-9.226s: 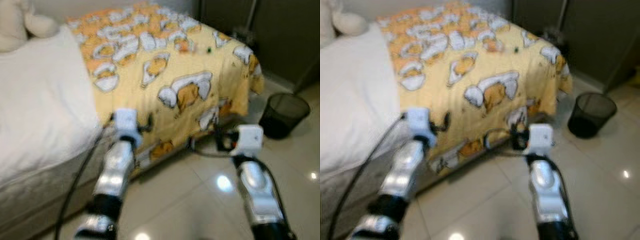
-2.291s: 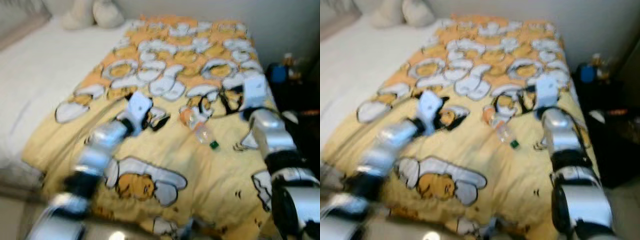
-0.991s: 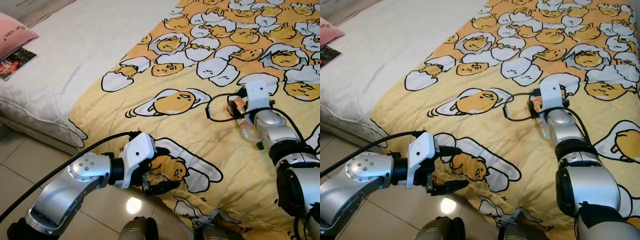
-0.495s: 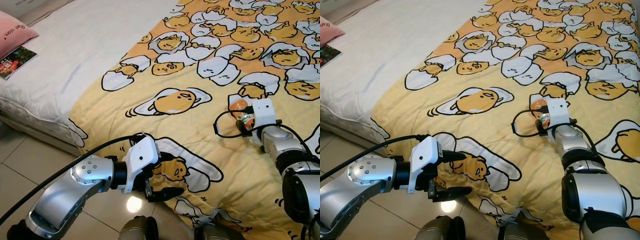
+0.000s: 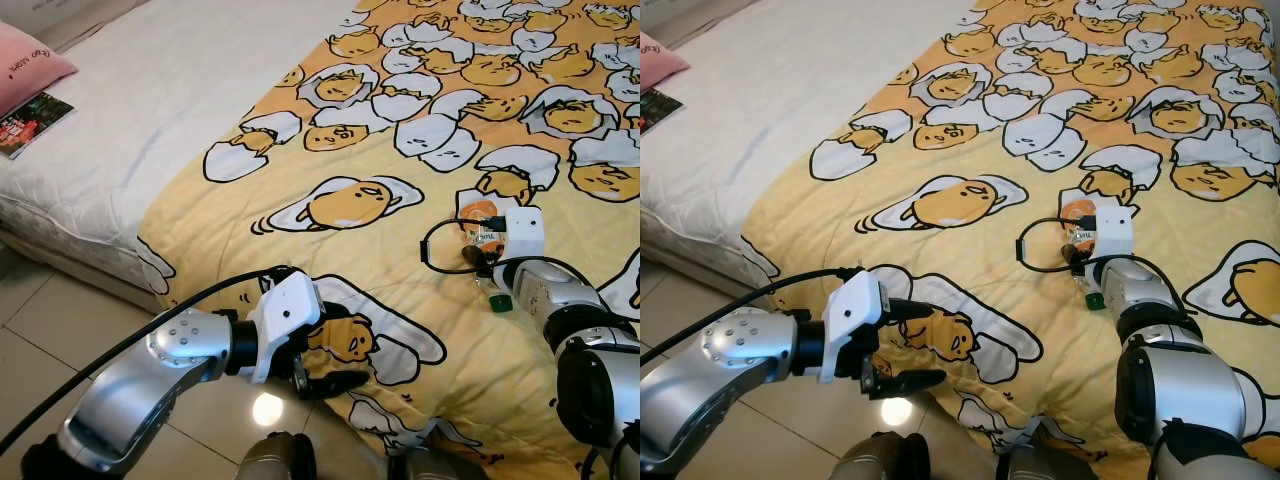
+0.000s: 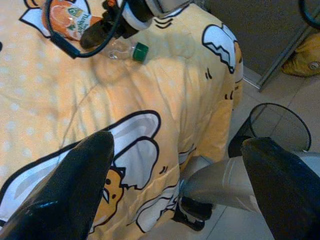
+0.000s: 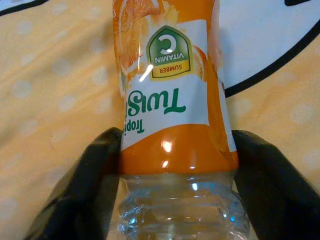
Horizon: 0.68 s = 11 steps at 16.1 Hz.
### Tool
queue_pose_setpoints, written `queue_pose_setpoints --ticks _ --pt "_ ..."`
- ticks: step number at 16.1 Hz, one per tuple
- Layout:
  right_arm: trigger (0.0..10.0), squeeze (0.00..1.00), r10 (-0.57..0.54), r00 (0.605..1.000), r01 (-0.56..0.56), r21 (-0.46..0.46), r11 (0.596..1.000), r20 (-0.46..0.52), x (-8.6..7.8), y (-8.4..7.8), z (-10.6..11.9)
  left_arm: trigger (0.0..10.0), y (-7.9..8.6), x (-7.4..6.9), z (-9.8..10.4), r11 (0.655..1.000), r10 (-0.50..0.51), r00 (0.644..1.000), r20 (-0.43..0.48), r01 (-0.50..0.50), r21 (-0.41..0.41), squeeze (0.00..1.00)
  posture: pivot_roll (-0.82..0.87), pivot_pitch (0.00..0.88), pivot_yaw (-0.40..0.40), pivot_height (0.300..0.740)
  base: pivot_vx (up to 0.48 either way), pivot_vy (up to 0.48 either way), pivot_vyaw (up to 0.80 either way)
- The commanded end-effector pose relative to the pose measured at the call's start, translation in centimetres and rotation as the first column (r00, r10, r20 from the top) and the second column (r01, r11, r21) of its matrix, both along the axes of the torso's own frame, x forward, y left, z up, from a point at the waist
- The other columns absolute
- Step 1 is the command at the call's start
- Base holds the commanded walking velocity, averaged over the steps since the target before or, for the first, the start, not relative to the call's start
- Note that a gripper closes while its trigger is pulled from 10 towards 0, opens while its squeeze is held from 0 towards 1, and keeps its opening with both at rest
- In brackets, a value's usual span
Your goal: Clean up the room
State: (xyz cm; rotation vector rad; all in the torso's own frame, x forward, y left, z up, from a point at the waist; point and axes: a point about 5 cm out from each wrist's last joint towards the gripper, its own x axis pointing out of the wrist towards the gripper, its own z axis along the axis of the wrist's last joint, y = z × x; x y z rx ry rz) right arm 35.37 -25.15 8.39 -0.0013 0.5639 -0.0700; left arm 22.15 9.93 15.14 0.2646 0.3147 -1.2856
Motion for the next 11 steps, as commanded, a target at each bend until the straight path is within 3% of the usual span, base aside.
queue_pose_setpoints --ticks 1,4,7,8,9,11 --pt "0.0 0.0 0.007 0.999 -0.005 0.035 0.999 -0.054 -0.7 0.5 -1.4 10.0 -0.3 0.2 0.0 1.0 -0.006 1.0 0.018 0.006 0.002 0.0 0.09 0.113 0.074 0.74 0.0 0.0 0.0" --pt "0.0 0.0 0.001 0.999 0.0 0.027 1.0 -0.049 -0.7 0.3 -1.2 10.0 -0.9 0.3 -0.1 0.999 -0.037 0.999 0.016 0.037 -0.005 0.0 0.06 0.092 0.084 0.74 0.0 0.0 0.0" --pt "0.0 0.0 -0.03 0.999 0.03 0.024 0.999 0.025 0.0 -0.1 0.1 10.0 -1.7 1.5 -0.4 0.999 -0.041 0.998 0.037 0.042 -0.022 0.0 0.01 0.036 0.078 0.74 0.0 0.0 0.0" --pt "0.0 0.0 -0.013 0.991 0.016 -0.015 1.0 0.131 1.1 0.0 2.0 10.0 -2.0 3.6 -0.1 0.991 0.092 0.993 0.07 -0.084 -0.108 0.0 -0.04 0.0 0.086 0.74 0.0 0.0 0.0" --pt "0.0 0.0 -0.013 0.982 0.02 -0.037 0.999 0.19 1.6 -0.1 3.0 10.0 -2.0 4.7 -0.5 0.97 0.2 0.978 0.059 -0.189 -0.152 0.0 -0.07 0.0 0.09 0.74 0.0 0.0 0.0" --pt "0.0 0.0 -0.019 0.952 0.034 -0.045 0.998 0.306 2.1 -0.2 4.5 10.0 -2.4 5.3 -1.7 0.936 0.297 0.955 0.005 -0.29 -0.2 0.0 -0.11 0.0 0.094 0.74 0.0 0.0 0.0"
